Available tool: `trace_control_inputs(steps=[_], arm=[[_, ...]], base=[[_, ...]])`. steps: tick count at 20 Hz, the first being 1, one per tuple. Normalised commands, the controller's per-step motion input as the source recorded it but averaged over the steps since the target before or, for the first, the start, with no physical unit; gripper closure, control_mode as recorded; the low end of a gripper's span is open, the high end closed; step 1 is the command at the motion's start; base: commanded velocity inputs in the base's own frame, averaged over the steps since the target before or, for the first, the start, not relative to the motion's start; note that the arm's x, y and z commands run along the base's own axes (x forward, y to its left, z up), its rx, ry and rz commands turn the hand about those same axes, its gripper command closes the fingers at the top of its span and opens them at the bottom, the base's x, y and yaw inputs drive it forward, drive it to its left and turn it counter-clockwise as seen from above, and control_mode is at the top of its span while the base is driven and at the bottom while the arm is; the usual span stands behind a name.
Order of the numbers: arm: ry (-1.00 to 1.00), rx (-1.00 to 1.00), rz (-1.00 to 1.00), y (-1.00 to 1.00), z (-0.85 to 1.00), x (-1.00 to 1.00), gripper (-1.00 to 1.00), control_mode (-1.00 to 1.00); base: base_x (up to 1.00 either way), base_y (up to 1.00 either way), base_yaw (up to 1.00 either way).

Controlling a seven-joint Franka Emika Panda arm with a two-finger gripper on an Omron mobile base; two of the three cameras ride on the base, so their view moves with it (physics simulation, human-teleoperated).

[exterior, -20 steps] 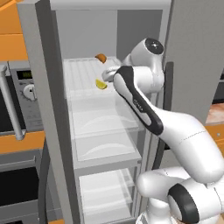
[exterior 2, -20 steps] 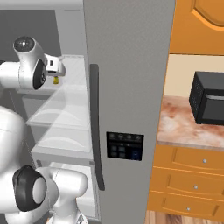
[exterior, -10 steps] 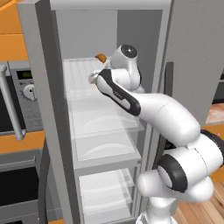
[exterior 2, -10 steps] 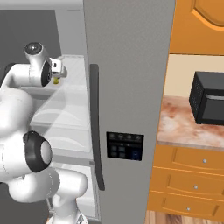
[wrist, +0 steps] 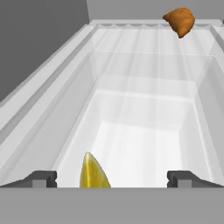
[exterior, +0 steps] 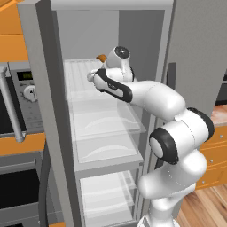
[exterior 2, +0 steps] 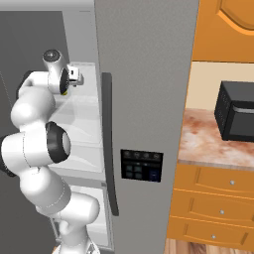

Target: Take the lemon wedge from the fridge and place it on the plate with fish on the dining counter.

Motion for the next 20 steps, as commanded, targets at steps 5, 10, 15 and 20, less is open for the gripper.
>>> trace_control_inputs(steps=[5, 10, 15, 20], arm=[[0.02, -0.07, 0.00, 0.17, -0.23, -0.01, -1.00, -1.00], [0.00, -0.05, 0.02, 0.01, -0.32, -0.27, -1.00, -1.00], [0.00, 0.00, 0.02, 0.00, -0.21, -0.08, -1.00, -1.00], [0.00, 0.00, 0.01, 0.00, -0.20, 0.00, 1.00, -1.00]], base=[[0.00, 0.00, 0.00], [0.00, 0.00, 0.00], [0.00, 0.00, 0.00], [0.00, 0.00, 0.00]])
